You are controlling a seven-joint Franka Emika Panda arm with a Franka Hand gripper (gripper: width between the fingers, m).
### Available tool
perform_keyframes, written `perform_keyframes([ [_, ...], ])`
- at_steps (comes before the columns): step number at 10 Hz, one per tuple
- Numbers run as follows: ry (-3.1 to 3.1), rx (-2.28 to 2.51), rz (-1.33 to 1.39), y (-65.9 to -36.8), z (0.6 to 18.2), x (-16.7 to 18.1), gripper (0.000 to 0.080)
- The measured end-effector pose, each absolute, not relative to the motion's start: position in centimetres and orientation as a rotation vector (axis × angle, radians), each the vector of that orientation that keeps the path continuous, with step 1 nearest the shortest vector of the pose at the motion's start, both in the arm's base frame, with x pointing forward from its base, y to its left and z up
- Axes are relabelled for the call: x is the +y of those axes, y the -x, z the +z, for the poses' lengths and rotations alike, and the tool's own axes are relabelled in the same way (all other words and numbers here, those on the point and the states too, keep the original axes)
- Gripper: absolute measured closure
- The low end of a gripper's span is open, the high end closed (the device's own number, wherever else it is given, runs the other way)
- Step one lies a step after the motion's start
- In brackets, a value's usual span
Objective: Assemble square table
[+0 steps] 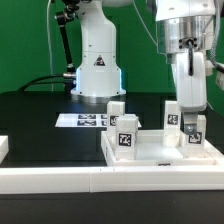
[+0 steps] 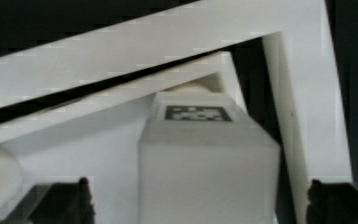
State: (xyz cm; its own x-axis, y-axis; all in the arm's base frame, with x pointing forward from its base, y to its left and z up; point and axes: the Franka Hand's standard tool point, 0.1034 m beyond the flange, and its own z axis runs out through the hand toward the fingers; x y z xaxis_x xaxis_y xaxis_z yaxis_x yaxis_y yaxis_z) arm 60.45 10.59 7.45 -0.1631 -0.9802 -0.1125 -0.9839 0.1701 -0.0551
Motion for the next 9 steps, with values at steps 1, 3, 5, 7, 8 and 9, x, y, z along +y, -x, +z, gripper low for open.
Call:
perform_keyframes([
  [1,2.057,2.212,0.037,-60.41,7.43,10.83,0.0161],
  [3,2.32,1.943,0.026,-60.39,7.49,11.46,0.0153],
  [5,2.457,1.761,0.011,-60.61,7.67,11.51,0.015],
  [7,2.574,1.586,-0.001,-60.6,7.64,11.37,0.015],
  [8,2.628,1.501,-0.005,-60.59,7.64,11.3,0.015],
  [9,2.72,1.347,-0.012,-60.65,7.68,11.03,0.015],
])
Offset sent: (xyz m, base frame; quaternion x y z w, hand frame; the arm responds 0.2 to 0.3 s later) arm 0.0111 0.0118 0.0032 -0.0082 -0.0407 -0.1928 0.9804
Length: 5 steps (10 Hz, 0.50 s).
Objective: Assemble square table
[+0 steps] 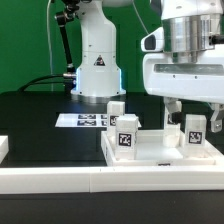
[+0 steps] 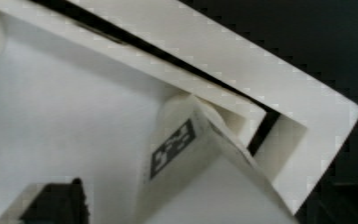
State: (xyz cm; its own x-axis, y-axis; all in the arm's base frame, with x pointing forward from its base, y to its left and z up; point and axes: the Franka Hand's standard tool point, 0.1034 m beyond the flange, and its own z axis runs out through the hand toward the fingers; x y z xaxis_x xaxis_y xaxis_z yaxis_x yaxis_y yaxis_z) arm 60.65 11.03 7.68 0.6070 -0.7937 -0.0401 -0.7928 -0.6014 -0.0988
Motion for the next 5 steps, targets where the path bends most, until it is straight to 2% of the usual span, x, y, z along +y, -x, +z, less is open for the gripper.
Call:
perform_keyframes([
  [5,2.918,0.912,-0.051,-60.73,7.47,11.19,0.015],
])
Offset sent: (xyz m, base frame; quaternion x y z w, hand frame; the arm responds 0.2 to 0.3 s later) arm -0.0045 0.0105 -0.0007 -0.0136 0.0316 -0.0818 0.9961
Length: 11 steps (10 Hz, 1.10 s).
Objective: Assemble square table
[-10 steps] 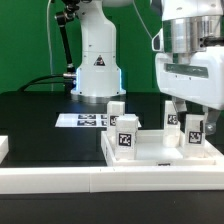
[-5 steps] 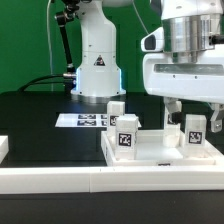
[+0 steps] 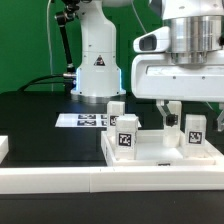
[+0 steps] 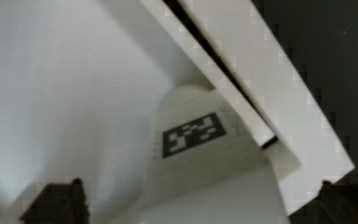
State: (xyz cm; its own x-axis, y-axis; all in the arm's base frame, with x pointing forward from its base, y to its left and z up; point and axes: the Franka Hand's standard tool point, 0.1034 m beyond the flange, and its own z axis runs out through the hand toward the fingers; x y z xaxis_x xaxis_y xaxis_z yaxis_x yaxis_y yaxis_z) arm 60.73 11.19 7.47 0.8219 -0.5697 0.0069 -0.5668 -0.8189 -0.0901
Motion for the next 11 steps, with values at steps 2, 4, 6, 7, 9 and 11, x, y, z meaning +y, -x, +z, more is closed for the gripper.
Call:
perform_keyframes([
  [2,2.962,0.793,-0.061,-60.8,7.54,11.27,0.015],
  [4,3.009,0.652,-0.068,-60.73,7.53,11.57,0.015],
  [6,3.043,0.514,-0.074,-60.78,7.52,11.25,0.0278],
  [7,3.042,0.522,-0.074,-60.78,7.52,11.24,0.0278],
  [9,3.04,0.535,-0.073,-60.79,7.52,11.2,0.0512],
  [11,3.034,0.565,-0.073,-60.79,7.52,11.19,0.0511],
])
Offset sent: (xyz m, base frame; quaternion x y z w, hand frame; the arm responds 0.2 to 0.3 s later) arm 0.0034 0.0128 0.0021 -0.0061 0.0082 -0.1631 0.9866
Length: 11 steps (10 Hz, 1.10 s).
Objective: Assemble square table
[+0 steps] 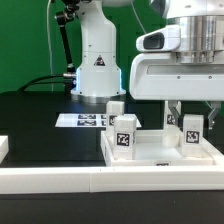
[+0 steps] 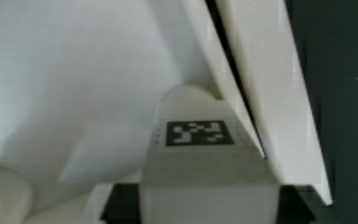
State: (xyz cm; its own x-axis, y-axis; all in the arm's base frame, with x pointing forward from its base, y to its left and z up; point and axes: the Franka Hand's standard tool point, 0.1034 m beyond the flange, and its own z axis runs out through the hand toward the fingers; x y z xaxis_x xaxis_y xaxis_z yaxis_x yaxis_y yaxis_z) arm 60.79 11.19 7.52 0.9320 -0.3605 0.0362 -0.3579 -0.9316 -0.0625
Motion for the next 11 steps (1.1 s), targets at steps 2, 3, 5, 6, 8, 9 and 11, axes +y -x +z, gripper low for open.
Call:
perform_keyframes([
  [2,2.978,0.791,-0.065,-60.78,7.51,11.22,0.0511],
  [3,2.949,0.889,-0.066,-60.78,7.49,11.14,0.0511],
  [5,2.845,1.153,-0.078,-60.77,7.51,10.98,0.0511],
  [6,2.802,1.249,-0.075,-60.77,7.5,10.97,0.0509],
  [8,2.645,1.526,-0.071,-60.76,7.48,11.05,0.0509],
  [9,2.523,1.696,-0.059,-60.77,7.47,11.22,0.0509],
  [11,2.295,1.954,-0.032,-60.84,7.44,11.26,0.0509],
])
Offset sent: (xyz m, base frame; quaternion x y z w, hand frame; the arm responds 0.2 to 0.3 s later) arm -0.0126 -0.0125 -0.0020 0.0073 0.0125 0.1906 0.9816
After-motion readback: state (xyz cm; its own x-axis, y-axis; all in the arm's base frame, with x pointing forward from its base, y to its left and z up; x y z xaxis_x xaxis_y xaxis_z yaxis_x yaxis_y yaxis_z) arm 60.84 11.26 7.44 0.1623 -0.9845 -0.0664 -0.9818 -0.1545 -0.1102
